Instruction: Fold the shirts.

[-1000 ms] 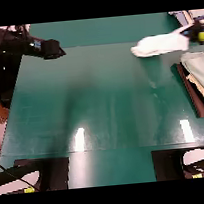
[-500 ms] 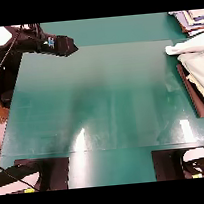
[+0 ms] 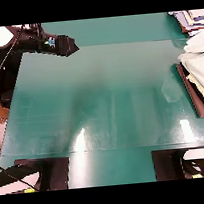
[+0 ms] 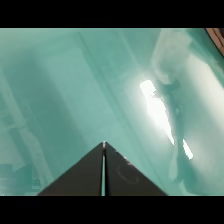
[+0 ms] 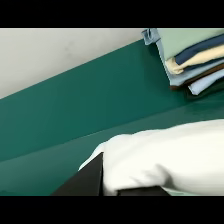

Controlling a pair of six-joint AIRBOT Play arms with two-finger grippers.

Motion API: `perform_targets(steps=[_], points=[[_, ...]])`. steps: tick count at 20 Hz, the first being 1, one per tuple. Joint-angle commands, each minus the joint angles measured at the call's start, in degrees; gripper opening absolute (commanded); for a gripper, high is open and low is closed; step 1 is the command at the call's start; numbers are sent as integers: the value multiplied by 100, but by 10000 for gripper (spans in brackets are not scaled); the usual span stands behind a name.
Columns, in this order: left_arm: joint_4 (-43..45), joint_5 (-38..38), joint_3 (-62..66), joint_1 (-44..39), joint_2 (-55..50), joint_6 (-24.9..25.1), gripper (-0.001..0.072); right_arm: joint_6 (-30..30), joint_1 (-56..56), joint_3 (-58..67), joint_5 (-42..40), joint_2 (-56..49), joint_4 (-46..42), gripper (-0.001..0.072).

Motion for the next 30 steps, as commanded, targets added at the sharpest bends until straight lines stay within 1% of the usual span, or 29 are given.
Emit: perform_targets(steps=[1, 4, 7, 8, 9, 10, 11, 14, 16, 18, 21, 22, 24, 25, 27, 29, 30], points=[[7, -98, -2, 0, 0, 4, 33, -214, -509, -743, 645, 597, -356, 14], [7, -131, 0, 0, 0, 4, 32, -212, -892, -1495, 1204, 1027, -1410, 15], [7, -232, 0, 0, 0, 4, 32, -144, -1320, -2413, 1443, 1458, -2168, 18], [7, -282, 0, 0, 0, 4, 32, -76, -1488, -2702, 1464, 1598, -2363, 63], [7, -330, 0, 0, 0, 7, 33, -46, -1659, -2968, 1488, 1722, -2553, 275], [9, -354, 0, 0, 0, 7, 32, 13, -1845, -3217, 1475, 1838, -2660, 465], [7, -354, 0, 0, 0, 7, 32, 39, -2031, -3410, 1456, 1930, -2682, 538], [7, -354, 0, 0, 0, 4, 33, 264, -2472, -3722, 1377, 2164, -2529, 539], [7, -339, -2, 0, 0, 4, 33, 297, -2516, -3727, 1266, 2262, -1967, 538], [7, -319, 0, 0, 0, 2, 33, 302, -2306, -3724, 1108, 2343, -920, 537], [-15, -472, 0, 0, 2, -7, 33, 302, -1386, -3727, 1043, 2391, 282, 528], [-70, -568, 0, 0, 2, -4, 33, 302, -933, -3727, 1034, 2389, 481, 528], [-85, -522, 0, 0, 2, -4, 33, 302, -2, -3727, 929, 2385, 505, 516], [-85, -476, 0, 0, 2, -4, 33, 299, 444, -3727, 881, 2380, 501, 441], [-85, -411, 0, 0, 2, -4, 33, 295, 1290, -3727, 691, 2380, 455, 242], [-85, -295, 0, 0, 2, -4, 33, 264, 1987, -3727, 450, 2380, 457, 114], [-85, -225, 0, 0, 2, -4, 33, 229, 2251, -3727, 348, 2378, 452, 16]])
